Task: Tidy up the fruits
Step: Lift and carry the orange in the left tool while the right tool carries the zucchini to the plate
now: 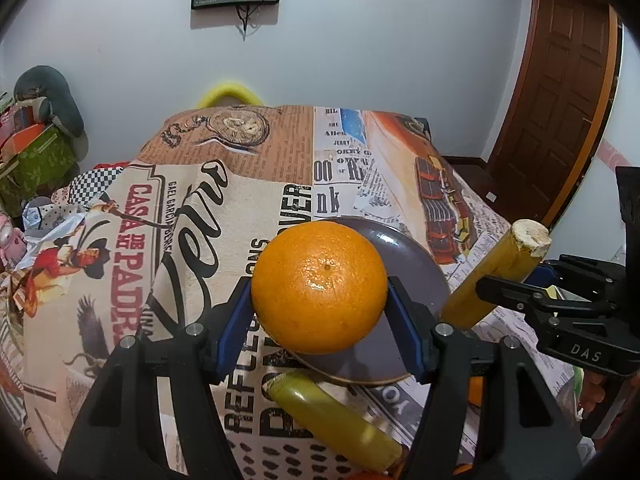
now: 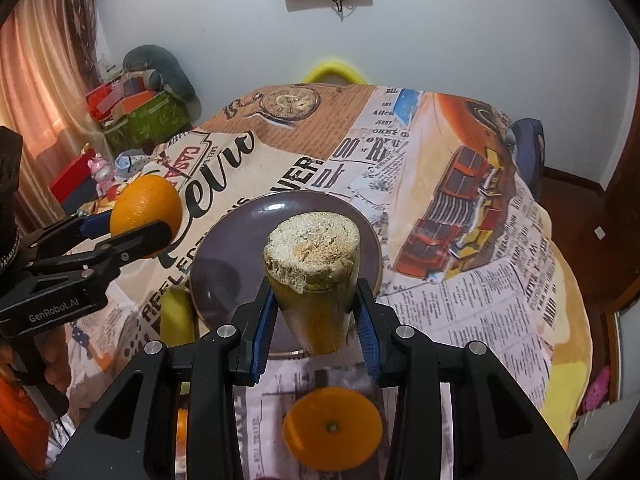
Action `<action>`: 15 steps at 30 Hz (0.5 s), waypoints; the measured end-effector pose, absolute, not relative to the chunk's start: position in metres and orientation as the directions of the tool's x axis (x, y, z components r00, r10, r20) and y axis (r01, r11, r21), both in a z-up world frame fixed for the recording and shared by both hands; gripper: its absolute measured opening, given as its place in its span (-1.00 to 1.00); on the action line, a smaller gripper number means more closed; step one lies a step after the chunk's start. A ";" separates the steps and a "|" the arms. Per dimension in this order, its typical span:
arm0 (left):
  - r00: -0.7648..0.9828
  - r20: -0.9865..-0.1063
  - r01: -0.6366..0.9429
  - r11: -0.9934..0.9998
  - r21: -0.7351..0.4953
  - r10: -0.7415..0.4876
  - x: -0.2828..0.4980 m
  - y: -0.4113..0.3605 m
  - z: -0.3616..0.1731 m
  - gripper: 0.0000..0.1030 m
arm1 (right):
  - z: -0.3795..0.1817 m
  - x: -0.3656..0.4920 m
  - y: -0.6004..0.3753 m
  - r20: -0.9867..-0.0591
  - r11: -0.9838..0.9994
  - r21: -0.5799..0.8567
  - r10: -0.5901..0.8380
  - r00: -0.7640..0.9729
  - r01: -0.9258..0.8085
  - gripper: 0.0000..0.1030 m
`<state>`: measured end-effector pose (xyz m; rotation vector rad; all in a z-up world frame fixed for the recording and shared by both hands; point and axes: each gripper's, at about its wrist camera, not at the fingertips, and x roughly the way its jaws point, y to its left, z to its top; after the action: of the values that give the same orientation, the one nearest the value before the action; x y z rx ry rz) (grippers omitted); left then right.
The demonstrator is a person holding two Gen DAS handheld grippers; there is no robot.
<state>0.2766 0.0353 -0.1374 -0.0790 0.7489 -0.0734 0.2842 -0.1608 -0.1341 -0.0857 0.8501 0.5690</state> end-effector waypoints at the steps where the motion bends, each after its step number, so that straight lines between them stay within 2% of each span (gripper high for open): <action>1: 0.727 -0.680 0.040 0.995 -0.096 -0.095 0.279 0.036 -0.139 0.24 | -0.136 0.286 -0.159 -0.733 0.848 0.149 0.440 0.519 -0.509 -0.33; 15: 0.658 -0.748 0.056 0.996 -0.073 -0.092 0.322 0.037 -0.171 0.24 | -0.157 0.320 -0.129 -0.777 0.829 0.116 0.418 0.470 -0.547 -0.33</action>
<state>0.3224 0.0370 -0.1715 -0.0451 0.8489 -0.0836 0.3205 -0.1288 -0.1568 -0.1571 0.9051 0.5943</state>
